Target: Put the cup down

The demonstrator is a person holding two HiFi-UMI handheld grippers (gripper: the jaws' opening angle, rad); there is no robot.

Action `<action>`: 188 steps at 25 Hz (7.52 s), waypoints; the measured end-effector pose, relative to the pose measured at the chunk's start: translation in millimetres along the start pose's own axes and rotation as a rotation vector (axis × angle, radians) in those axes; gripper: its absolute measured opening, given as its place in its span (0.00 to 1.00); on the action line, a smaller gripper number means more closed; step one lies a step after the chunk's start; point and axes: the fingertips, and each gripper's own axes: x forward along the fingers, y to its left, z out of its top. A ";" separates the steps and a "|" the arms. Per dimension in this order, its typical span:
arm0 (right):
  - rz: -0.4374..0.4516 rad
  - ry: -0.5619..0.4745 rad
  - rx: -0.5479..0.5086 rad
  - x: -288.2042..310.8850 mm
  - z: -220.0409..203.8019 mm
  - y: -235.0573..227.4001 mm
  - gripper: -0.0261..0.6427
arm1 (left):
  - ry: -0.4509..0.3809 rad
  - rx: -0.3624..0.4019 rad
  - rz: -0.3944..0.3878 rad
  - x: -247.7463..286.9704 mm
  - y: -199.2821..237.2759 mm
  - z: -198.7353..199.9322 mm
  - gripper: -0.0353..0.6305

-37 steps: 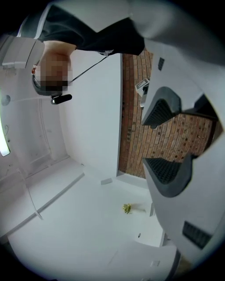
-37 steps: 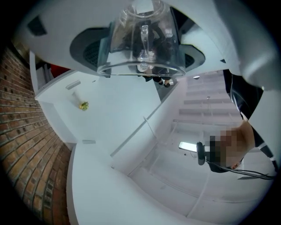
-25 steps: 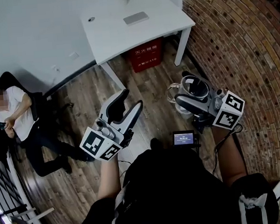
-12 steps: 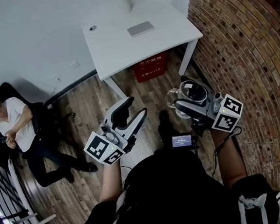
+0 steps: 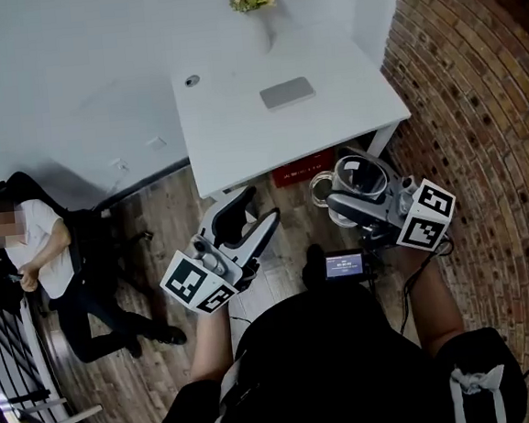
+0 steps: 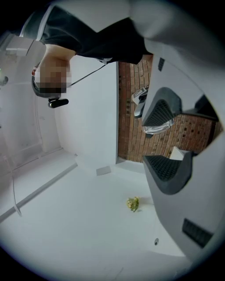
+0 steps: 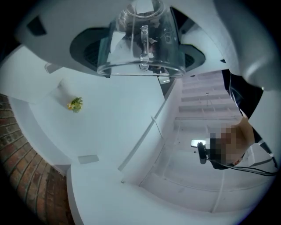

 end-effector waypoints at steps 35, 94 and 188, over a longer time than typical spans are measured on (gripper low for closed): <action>0.059 0.022 0.048 102.3 40.3 -110.1 0.69 | -0.010 -0.015 -0.021 75.8 124.7 22.7 0.38; -0.321 0.358 -0.192 256.6 -124.8 -459.7 0.69 | 0.073 -0.091 0.071 138.5 266.2 -28.6 0.37; -0.271 0.024 0.096 111.3 -3.1 -206.7 0.06 | 0.043 -0.048 0.106 63.8 184.2 -12.0 0.34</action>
